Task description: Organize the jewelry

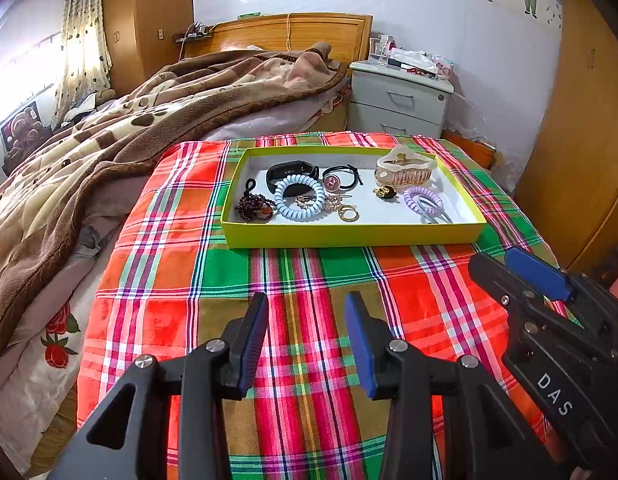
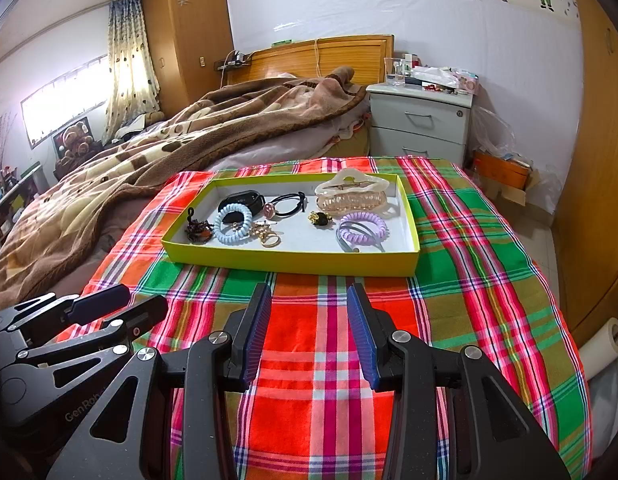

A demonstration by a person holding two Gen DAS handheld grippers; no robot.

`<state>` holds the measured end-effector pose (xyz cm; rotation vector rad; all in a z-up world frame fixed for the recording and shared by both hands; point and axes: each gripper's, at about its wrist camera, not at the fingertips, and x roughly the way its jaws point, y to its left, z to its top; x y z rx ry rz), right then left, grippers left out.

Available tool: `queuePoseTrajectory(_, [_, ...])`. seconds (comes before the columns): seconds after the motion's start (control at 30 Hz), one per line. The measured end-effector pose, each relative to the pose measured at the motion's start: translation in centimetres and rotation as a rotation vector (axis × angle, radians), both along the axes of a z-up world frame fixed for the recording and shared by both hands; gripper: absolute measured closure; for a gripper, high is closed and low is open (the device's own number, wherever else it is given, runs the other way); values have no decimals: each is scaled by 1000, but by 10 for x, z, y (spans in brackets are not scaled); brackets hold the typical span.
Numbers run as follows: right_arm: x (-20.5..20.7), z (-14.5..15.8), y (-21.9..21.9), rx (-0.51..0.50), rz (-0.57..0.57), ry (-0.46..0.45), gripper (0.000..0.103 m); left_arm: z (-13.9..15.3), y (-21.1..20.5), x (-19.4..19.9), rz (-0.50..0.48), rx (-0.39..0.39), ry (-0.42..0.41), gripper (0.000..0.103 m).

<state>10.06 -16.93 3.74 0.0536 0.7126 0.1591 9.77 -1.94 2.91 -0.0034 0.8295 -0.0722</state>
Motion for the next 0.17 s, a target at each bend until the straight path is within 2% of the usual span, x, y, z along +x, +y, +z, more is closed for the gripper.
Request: queuePoseTrajectory(0.17, [0,0,-1,1,-2,2,63,0,1,0,-1,-1,3,62])
